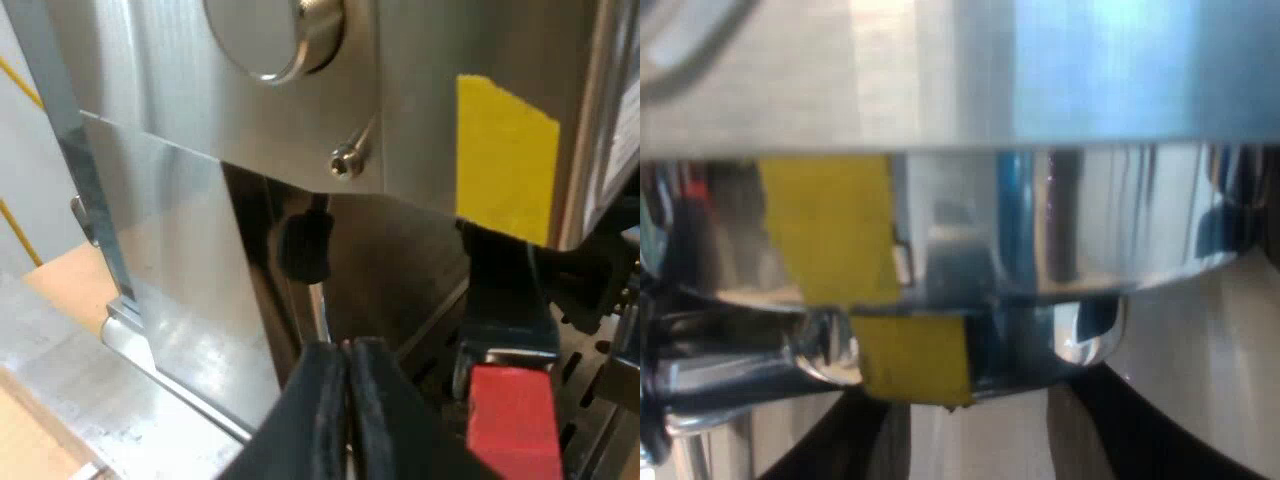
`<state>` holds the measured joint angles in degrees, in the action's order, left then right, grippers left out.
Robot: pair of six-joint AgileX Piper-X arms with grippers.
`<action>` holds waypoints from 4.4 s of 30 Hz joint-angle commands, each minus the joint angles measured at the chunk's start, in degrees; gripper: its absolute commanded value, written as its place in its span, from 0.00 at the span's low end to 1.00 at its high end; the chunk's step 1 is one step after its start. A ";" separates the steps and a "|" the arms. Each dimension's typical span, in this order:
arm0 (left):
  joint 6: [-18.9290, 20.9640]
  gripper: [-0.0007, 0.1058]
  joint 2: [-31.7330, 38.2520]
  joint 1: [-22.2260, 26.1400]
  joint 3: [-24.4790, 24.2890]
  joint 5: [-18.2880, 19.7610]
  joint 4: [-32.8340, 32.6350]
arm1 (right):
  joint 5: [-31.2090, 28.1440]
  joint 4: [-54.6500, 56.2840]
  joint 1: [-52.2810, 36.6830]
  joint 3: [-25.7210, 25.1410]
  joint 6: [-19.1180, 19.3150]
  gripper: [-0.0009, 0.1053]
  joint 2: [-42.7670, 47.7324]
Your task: Put the handle in the coffee machine
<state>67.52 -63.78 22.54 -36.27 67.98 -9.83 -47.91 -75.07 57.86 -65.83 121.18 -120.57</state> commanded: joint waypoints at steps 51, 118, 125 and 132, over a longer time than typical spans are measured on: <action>-5.94 0.01 -10.94 -4.53 -0.67 3.70 -0.21 | 0.66 -4.81 -0.36 -0.80 0.35 0.34 1.33; -15.55 0.01 -2.97 -12.37 -0.65 6.59 -28.95 | 0.66 -3.49 -0.49 -0.80 1.21 0.34 1.33; -15.55 0.01 -2.97 -12.37 -0.65 6.59 -28.52 | 0.47 -2.05 -0.49 -0.80 1.21 0.35 1.33; -15.55 0.01 -2.97 -12.37 -0.65 6.59 -28.52 | -1.36 1.85 -0.49 -0.80 0.08 0.58 1.33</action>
<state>52.32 -67.82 10.76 -36.53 69.46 -37.33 -49.40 -73.66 57.58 -65.44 121.69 -120.57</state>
